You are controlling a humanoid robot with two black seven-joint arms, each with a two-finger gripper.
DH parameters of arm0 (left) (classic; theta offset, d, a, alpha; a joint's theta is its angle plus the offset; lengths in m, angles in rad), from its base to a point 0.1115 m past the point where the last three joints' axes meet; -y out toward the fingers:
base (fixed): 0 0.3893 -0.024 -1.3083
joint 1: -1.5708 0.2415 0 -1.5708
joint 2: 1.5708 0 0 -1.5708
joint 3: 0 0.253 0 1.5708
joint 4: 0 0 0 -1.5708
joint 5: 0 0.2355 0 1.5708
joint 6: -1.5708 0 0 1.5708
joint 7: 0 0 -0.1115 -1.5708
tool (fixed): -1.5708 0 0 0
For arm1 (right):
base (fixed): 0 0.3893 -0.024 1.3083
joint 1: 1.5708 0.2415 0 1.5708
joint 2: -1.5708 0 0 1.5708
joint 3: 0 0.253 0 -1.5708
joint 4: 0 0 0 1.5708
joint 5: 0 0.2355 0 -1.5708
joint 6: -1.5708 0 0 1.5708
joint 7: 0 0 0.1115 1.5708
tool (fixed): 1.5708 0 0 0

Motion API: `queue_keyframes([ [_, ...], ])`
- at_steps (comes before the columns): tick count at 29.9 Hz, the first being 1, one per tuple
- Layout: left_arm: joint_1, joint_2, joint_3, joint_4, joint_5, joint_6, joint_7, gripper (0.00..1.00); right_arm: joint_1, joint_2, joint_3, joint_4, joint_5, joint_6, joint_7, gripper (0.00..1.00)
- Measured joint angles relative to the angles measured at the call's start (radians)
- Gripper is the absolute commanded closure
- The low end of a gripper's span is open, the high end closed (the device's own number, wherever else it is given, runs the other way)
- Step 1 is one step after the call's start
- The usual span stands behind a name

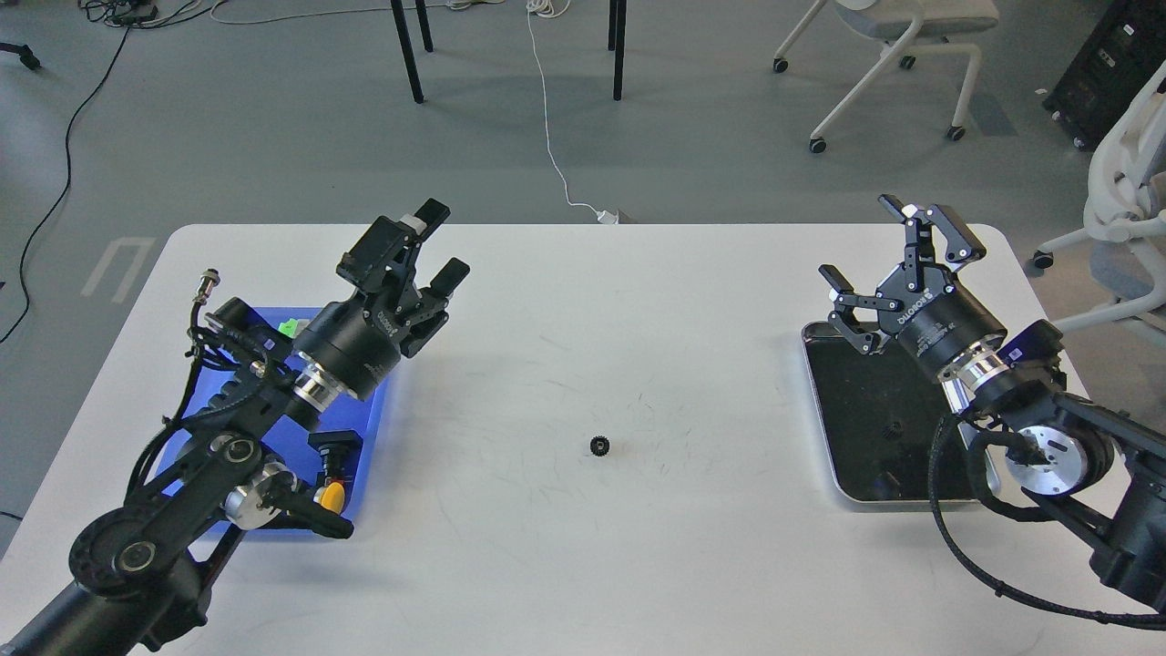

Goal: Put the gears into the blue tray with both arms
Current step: 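Reach the left gripper from the blue tray toward the black part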

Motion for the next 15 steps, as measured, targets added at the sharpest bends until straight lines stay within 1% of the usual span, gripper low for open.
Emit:
queue_keyframes([
  [2, -0.034, 0.004, 0.042, -0.005, 0.07, -0.001, -0.009, 0.02, -0.023, -0.017, 0.0, -0.012, 0.001, 0.029, 0.0, 0.01],
  [6, -0.117, 0.008, 0.126, -0.015, 0.243, -0.001, -0.019, 0.02, -0.064, -0.056, 0.002, -0.02, 0.002, 0.04, 0.0, 0.01],
  [10, -0.259, 0.011, 0.268, -0.018, 0.438, -0.004, -0.035, 0.02, -0.099, -0.096, 0.003, -0.02, 0.003, 0.04, 0.0, 0.01],
  [13, -0.396, 0.022, 0.411, -0.019, 0.591, -0.049, -0.043, 0.02, -0.112, -0.11, 0.003, -0.02, 0.003, 0.04, 0.0, 0.01],
  [15, -0.486, 0.026, 0.493, -0.013, 0.698, -0.093, -0.062, 0.03, -0.116, -0.116, 0.003, -0.02, 0.003, 0.04, 0.0, 0.01],
])
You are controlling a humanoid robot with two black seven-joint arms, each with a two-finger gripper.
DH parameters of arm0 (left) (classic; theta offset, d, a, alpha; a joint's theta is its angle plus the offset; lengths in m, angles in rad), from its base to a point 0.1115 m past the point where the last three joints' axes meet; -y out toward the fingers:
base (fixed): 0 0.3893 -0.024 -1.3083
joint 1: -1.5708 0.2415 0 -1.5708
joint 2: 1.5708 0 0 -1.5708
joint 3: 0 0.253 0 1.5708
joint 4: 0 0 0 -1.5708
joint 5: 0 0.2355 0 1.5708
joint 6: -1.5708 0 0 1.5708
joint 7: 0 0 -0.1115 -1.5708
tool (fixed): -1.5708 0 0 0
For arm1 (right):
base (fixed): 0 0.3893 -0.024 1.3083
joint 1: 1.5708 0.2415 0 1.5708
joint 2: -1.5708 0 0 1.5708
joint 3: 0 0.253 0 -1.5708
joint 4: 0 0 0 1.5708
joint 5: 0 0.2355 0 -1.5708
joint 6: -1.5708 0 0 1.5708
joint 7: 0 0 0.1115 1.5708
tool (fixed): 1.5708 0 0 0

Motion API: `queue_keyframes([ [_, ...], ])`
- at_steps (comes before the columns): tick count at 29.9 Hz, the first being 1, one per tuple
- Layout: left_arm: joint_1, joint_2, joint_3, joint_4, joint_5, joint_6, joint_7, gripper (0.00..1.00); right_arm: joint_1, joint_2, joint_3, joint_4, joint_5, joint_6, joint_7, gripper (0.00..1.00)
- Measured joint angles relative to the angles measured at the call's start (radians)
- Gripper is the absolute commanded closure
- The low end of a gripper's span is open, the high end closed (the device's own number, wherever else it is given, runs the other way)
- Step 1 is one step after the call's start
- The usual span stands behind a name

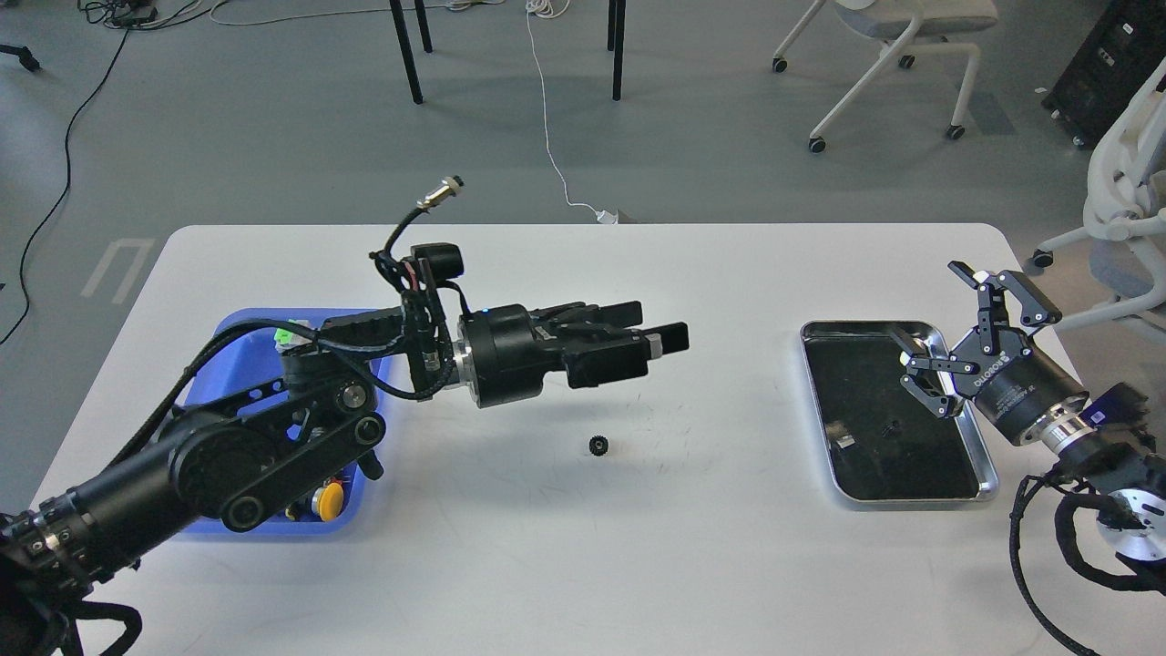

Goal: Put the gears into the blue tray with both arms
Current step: 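Reach the left gripper from the blue tray toward the black part, then close the left gripper on the black part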

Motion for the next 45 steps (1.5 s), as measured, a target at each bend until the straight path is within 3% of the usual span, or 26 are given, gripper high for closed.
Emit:
queue_keyframes([
  [7, -0.236, -0.03, 0.279, 0.092, 0.331, -0.046, -0.027, 0.04, -0.002, -0.004, 0.0, 0.002, 0.0, 0.0, 0.0, 0.01],
  [11, -0.295, -0.077, 0.393, 0.193, 0.375, -0.044, -0.027, 0.06, -0.005, -0.004, 0.0, 0.003, -0.002, 0.0, 0.0, 0.01],
  [18, -0.291, -0.136, 0.422, 0.332, 0.379, -0.037, -0.027, 0.14, -0.006, -0.004, -0.001, 0.002, -0.003, 0.0, 0.0, 0.01],
  [26, -0.276, -0.142, 0.481, 0.344, 0.379, -0.037, -0.027, 0.18, -0.006, -0.004, -0.002, 0.0, -0.003, 0.0, 0.0, 0.01],
  [31, -0.259, -0.145, 0.482, 0.355, 0.379, -0.037, -0.027, 0.26, -0.004, -0.004, -0.001, -0.001, -0.003, 0.0, 0.0, 0.01],
  [33, -0.255, -0.15, 0.482, 0.357, 0.379, -0.037, -0.027, 0.35, -0.004, -0.004, -0.001, -0.002, -0.003, 0.0, 0.0, 0.01],
  [42, -0.249, -0.166, 0.482, 0.377, 0.378, -0.037, -0.027, 0.37, -0.006, -0.004, -0.006, -0.002, -0.006, 0.0, 0.0, 0.01],
  [45, -0.249, -0.176, 0.481, 0.39, 0.378, -0.036, -0.027, 0.44, -0.006, -0.003, -0.008, -0.002, -0.007, 0.0, 0.0, 0.01],
])
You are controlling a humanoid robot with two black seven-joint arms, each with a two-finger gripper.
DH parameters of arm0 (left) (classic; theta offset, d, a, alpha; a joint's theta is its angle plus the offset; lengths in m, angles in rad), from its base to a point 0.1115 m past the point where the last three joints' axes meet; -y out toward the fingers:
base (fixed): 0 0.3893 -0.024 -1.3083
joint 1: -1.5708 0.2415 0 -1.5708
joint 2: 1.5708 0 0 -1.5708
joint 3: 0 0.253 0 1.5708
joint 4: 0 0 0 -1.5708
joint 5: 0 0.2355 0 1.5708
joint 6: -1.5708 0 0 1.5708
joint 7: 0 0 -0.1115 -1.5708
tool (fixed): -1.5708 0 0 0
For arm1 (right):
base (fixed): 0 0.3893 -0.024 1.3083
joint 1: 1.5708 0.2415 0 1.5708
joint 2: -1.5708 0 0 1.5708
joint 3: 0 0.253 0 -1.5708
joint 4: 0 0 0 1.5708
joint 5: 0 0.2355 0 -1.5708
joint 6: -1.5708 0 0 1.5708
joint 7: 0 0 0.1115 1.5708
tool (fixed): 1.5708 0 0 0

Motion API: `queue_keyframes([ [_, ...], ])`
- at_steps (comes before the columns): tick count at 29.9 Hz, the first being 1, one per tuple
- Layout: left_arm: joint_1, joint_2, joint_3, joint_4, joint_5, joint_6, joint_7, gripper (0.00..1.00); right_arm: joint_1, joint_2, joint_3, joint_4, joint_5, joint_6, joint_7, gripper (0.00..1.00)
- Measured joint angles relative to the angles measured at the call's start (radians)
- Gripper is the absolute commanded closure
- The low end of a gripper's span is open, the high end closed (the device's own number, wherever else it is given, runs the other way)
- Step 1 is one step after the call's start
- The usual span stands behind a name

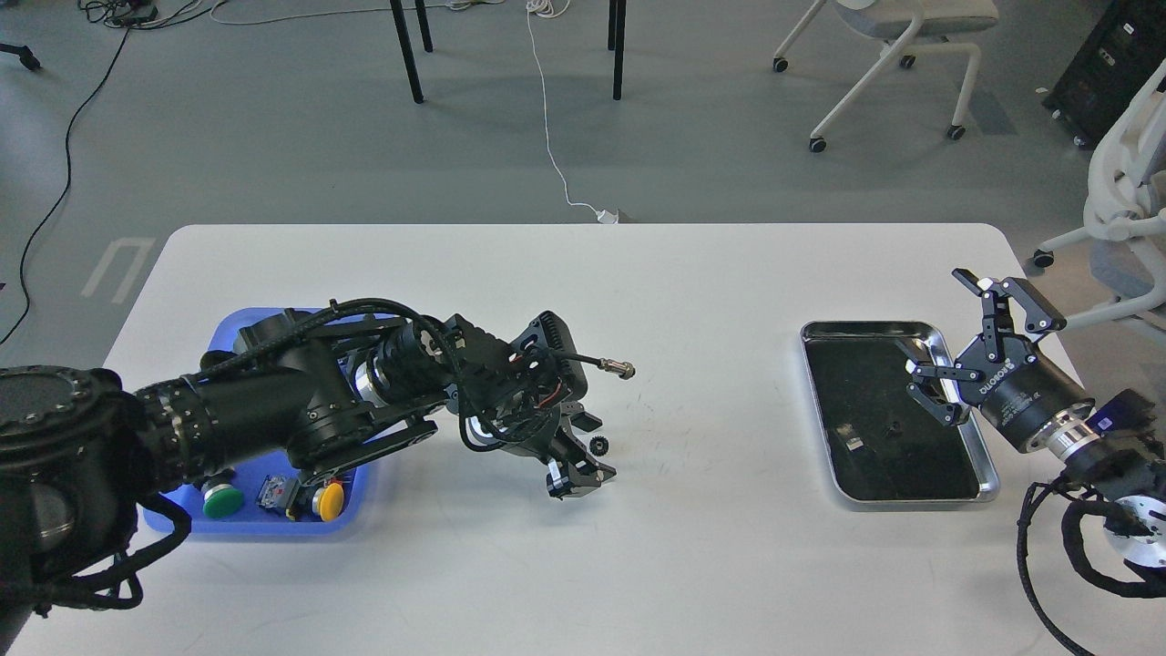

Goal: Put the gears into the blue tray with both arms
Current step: 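Close the left gripper on the black part, then carry the black part with the left gripper over the blue tray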

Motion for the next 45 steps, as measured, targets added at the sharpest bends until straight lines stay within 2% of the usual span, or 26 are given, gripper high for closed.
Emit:
queue_keyframes([
  [3, 0.005, -0.012, 0.0, 0.014, 0.0, 0.005, 0.0, 0.53, 0.0, 0.0, 0.0, 0.0, -0.001, 0.0, 0.0, 0.01],
  [4, 0.008, -0.015, 0.0, 0.018, 0.0, 0.006, 0.0, 0.58, 0.0, 0.0, 0.0, 0.0, -0.001, 0.0, 0.0, 0.01],
  [6, 0.012, -0.017, -0.001, 0.023, 0.0, 0.008, 0.0, 0.74, 0.0, 0.0, 0.0, 0.0, -0.002, 0.0, 0.0, 0.01],
  [9, 0.013, -0.017, -0.002, 0.027, 0.0, 0.008, 0.001, 0.89, 0.0, 0.0, 0.001, 0.0, -0.002, 0.0, 0.0, 0.01],
  [10, 0.013, -0.017, -0.002, 0.027, 0.0, 0.008, 0.001, 0.91, 0.0, 0.0, 0.001, 0.0, -0.003, 0.0, 0.0, 0.01],
  [22, 0.009, -0.019, -0.009, 0.023, -0.001, 0.045, -0.002, 0.9, -0.008, 0.0, 0.002, 0.0, -0.005, 0.0, 0.0, 0.01],
  [26, -0.033, 0.025, -0.018, -0.003, 0.0, 0.047, -0.001, 0.89, -0.008, -0.001, 0.002, 0.001, -0.007, 0.0, 0.0, 0.01],
  [32, -0.112, 0.221, -0.021, -0.099, -0.023, 0.046, 0.0, 0.88, -0.008, 0.002, 0.002, 0.001, -0.008, 0.0, 0.0, 0.01],
  [36, -0.123, 0.401, -0.021, -0.163, -0.085, 0.038, 0.0, 0.88, -0.008, 0.007, 0.001, 0.002, -0.01, 0.0, 0.0, 0.01],
  [41, -0.112, 0.602, -0.006, -0.193, -0.15, 0.035, 0.0, 0.87, -0.005, 0.01, 0.0, 0.001, -0.012, 0.0, 0.0, 0.01],
  [45, -0.042, 0.727, -0.009, -0.195, -0.169, 0.035, 0.0, 0.87, -0.004, 0.011, -0.001, 0.001, -0.012, 0.0, 0.0, 0.01],
])
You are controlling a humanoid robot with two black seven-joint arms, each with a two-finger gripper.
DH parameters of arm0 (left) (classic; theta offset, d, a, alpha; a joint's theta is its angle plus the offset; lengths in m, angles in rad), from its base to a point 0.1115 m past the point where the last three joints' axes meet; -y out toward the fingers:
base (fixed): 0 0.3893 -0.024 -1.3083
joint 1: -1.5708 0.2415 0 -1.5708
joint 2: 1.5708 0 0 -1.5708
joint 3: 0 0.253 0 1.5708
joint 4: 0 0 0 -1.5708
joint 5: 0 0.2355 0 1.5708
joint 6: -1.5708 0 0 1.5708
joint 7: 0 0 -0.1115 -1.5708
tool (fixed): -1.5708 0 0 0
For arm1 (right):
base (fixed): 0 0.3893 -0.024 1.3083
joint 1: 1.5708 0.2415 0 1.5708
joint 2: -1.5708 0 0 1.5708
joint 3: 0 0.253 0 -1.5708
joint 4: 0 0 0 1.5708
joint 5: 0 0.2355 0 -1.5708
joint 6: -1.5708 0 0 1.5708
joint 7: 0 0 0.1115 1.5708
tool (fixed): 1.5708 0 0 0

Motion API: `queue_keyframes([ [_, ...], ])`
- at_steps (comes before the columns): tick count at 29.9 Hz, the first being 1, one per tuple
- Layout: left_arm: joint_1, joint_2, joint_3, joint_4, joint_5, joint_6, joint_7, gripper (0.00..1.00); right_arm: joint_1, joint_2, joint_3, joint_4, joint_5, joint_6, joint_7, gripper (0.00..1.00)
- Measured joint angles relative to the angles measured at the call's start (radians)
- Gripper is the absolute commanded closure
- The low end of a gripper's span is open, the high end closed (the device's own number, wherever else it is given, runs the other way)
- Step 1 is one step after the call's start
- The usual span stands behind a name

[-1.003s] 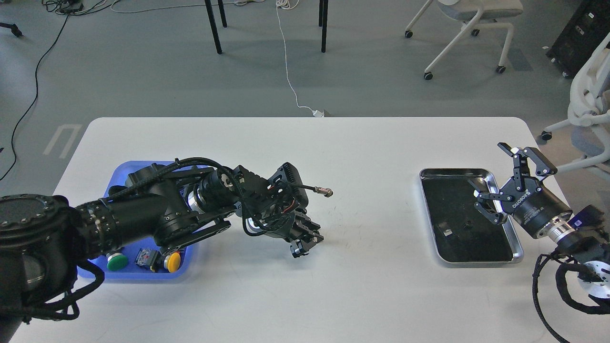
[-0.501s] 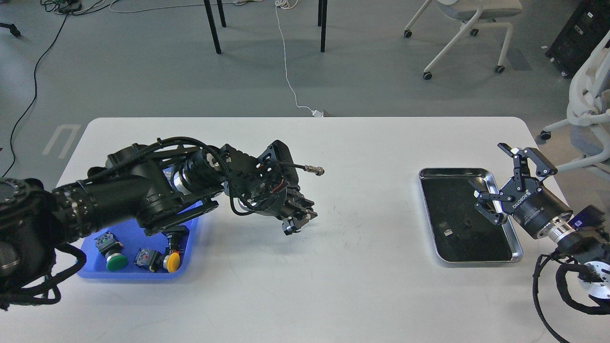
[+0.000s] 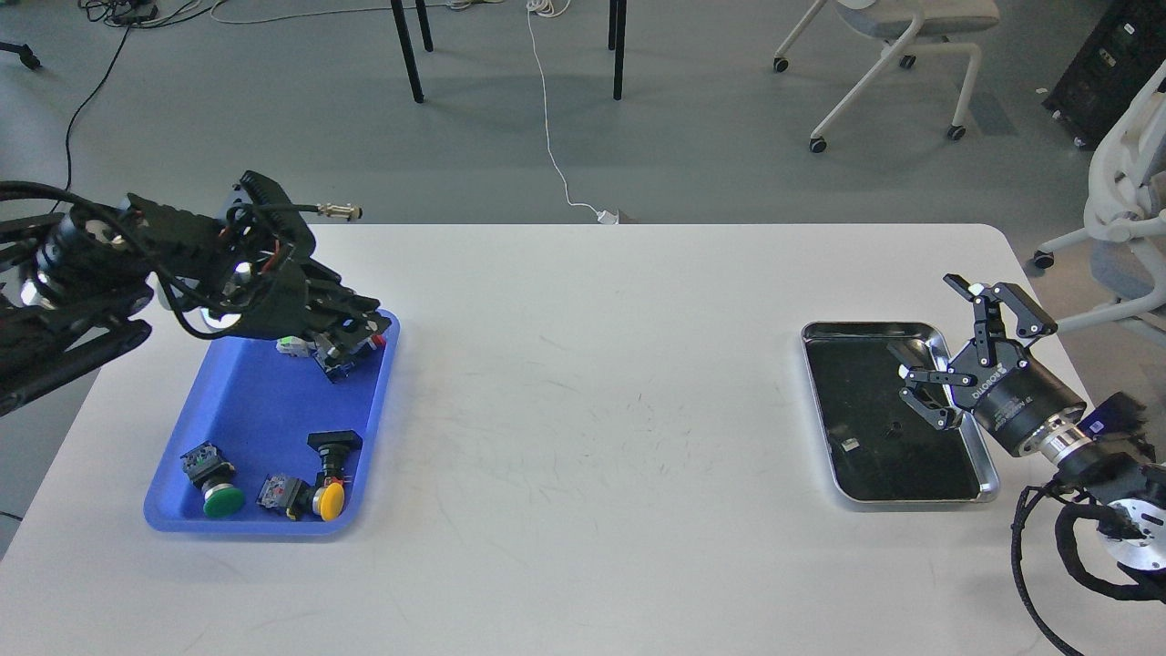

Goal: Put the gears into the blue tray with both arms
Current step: 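Carry the black part with the left gripper over the blue tray, then open the left gripper to drop the part into the blue tray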

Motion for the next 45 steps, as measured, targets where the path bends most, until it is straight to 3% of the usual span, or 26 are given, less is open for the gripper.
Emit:
queue_keyframes([
  [5, 0.096, 0.074, -0.009, 0.007, -0.059, 0.008, 0.0, 0.86, 0.001, 0.001, -0.001, -0.001, 0.0, 0.0, 0.0, 0.01],
  [12, 0.187, 0.068, -0.068, 0.031, -0.106, 0.01, 0.0, 0.84, 0.001, 0.003, -0.003, -0.001, 0.0, 0.0, 0.0, 0.01],
  [26, 0.199, -0.033, -0.082, 0.156, -0.102, 0.014, 0.0, 0.79, -0.002, 0.003, -0.004, 0.001, 0.0, 0.0, 0.0, 0.01],
  [35, 0.201, -0.048, -0.073, 0.204, -0.099, 0.015, 0.0, 0.69, -0.003, 0.003, -0.005, 0.001, 0.0, 0.0, 0.0, 0.01],
  [38, 0.201, -0.049, -0.071, 0.207, -0.098, 0.014, 0.0, 0.59, -0.003, 0.003, -0.005, 0.001, 0.0, 0.0, 0.0, 0.01],
  [41, 0.201, -0.049, -0.07, 0.208, -0.098, 0.014, 0.0, 0.3, -0.003, 0.003, -0.005, 0.001, 0.0, 0.0, 0.0, 0.01],
  [42, 0.201, -0.049, -0.071, 0.208, -0.098, 0.014, 0.0, 0.3, -0.003, 0.003, -0.005, 0.001, 0.0, 0.0, 0.0, 0.01],
  [43, 0.201, -0.049, -0.072, 0.208, -0.098, 0.014, 0.0, 0.18, -0.003, 0.003, -0.005, 0.001, 0.0, 0.0, 0.0, 0.01],
  [45, 0.201, -0.049, -0.076, 0.208, -0.099, 0.014, 0.0, 0.14, -0.003, 0.003, -0.005, 0.001, 0.0, 0.0, 0.0, 0.01],
])
